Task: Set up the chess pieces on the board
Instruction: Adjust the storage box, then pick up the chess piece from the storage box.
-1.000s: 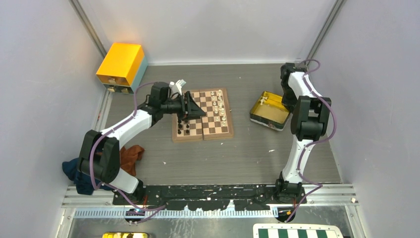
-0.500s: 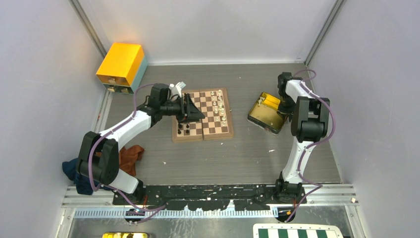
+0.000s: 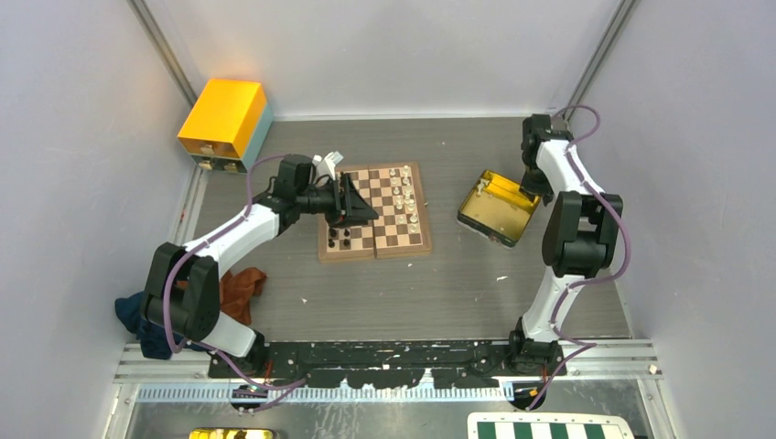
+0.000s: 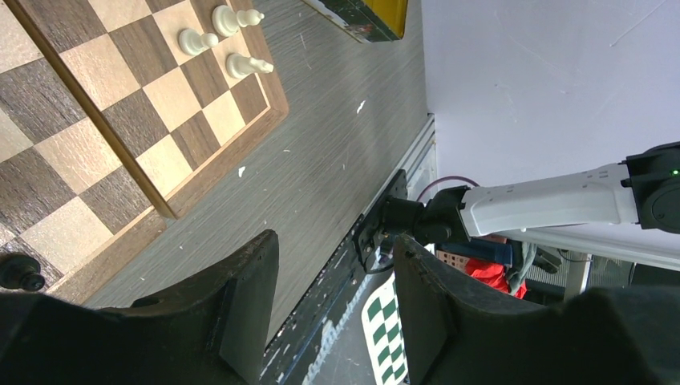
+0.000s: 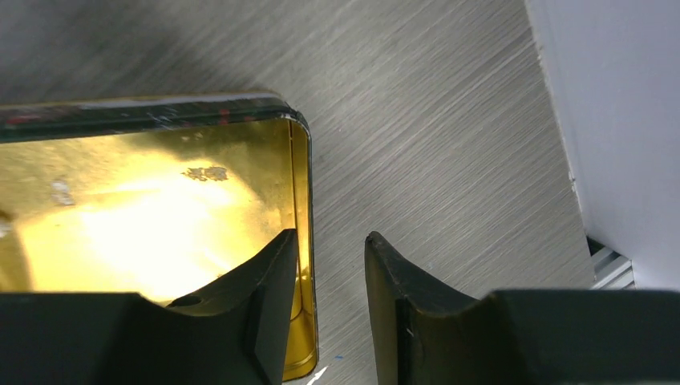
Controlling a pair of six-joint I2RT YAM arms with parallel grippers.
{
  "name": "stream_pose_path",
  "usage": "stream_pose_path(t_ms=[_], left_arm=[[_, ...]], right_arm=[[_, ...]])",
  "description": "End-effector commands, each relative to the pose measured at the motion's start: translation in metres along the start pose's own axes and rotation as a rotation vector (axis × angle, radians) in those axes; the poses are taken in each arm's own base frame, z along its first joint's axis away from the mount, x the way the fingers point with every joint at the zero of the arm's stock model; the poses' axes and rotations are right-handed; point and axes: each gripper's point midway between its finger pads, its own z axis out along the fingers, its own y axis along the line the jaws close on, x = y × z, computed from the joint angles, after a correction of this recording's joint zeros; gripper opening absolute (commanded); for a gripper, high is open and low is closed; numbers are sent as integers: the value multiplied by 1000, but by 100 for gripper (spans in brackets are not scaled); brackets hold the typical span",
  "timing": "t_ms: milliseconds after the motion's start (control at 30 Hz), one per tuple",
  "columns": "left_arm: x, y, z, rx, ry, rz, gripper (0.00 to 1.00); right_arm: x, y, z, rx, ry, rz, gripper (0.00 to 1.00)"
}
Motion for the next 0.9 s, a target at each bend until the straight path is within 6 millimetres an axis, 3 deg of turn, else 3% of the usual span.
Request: stream_pose_path(t_ms=[0, 400, 633, 867], left_arm=[[-8, -18, -8, 41, -29, 53, 56], [-11, -18, -8, 30, -39, 61, 56], [-7, -14, -11, 13, -39, 76, 56], [-8, -13, -11, 3, -38, 80, 56]], right_arm=[[-36, -4, -41, -47, -139, 38, 43], [-30, 100, -38, -330, -168, -99, 38], [-33, 130, -24, -414, -169, -105, 34], [-23, 150, -10, -478, -147, -130, 33]])
